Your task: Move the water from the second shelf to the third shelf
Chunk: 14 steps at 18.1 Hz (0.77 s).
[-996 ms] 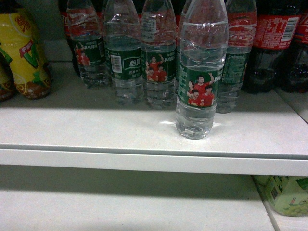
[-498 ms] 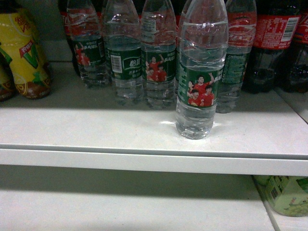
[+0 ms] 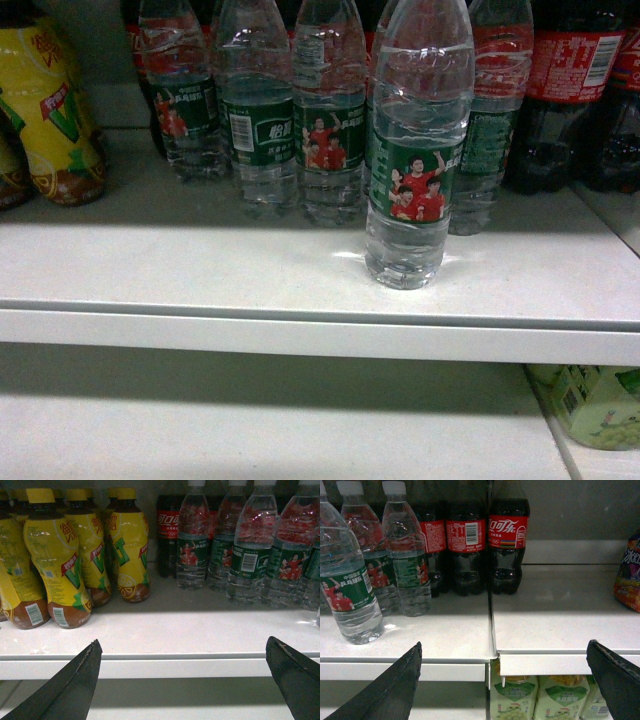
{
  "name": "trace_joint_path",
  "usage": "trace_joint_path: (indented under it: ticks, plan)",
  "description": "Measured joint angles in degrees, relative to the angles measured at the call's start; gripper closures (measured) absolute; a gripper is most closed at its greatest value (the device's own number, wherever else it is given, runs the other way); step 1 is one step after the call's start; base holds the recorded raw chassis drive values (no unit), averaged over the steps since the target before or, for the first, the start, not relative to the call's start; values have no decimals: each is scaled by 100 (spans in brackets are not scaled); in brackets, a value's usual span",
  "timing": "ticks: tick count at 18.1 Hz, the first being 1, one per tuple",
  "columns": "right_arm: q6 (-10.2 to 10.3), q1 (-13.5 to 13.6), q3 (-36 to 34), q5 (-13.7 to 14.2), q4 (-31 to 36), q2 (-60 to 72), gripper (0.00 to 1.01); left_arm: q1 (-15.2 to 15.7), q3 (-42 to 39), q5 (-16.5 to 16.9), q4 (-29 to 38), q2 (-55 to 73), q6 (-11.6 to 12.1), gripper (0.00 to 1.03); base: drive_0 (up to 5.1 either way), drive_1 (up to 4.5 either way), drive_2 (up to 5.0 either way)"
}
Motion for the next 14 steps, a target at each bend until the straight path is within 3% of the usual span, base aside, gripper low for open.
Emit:
trace_joint_path:
  ticks: [11, 12, 13, 14]
  plan:
    - [0, 0, 0, 0, 0, 0, 3, 0, 0, 0, 0, 0, 2, 5, 0, 0, 0]
    - [92, -20, 42, -55, -210, 33, 3, 0, 0, 0, 0, 0, 0, 5, 0, 0, 0]
    - [450, -249, 203, -380, -463, 540, 3, 0, 0, 0, 2, 0, 0, 5, 0, 0, 0]
    - [577, -391, 284, -516, -282, 852, 3, 0, 0, -2, 2, 0, 0, 5, 0, 0, 0]
